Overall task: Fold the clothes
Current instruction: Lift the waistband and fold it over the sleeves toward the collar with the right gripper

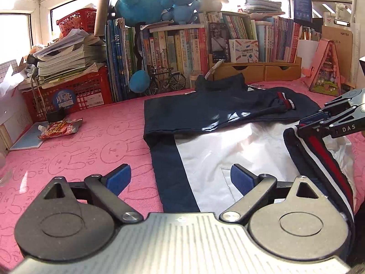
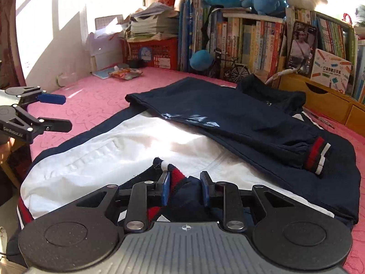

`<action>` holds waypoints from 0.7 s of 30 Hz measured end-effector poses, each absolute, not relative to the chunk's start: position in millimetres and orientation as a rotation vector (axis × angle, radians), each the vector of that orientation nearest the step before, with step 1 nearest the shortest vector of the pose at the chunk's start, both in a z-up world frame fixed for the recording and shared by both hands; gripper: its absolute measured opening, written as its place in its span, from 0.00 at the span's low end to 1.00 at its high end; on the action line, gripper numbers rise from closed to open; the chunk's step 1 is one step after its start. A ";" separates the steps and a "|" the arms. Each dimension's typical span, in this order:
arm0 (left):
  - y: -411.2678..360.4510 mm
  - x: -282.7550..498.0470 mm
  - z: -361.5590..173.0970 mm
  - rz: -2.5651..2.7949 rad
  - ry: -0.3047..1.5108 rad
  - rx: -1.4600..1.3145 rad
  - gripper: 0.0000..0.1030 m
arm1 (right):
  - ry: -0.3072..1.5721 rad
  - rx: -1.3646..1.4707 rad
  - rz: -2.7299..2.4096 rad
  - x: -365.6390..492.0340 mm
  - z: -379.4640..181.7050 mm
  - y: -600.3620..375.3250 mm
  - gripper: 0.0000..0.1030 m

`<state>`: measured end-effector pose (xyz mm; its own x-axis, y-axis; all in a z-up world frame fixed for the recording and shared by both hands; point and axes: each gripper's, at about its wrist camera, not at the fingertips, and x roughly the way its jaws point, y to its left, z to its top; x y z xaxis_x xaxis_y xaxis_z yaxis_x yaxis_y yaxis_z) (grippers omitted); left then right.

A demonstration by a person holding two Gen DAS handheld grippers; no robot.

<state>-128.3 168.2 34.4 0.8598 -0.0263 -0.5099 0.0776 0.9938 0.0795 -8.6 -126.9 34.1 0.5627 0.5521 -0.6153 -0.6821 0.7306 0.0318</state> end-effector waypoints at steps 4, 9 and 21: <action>164.5 -158.4 54.5 -0.150 0.471 0.111 0.97 | 0.575 -0.139 0.621 14.7 52.9 -150.2 0.24; 148.7 -178.8 70.9 -0.270 0.376 0.151 1.00 | 0.547 -0.035 0.460 48.7 61.6 -183.1 0.19; 148.7 -98.5 11.5 -0.255 0.601 0.059 1.00 | 0.684 0.036 0.524 62.4 24.5 -235.7 0.51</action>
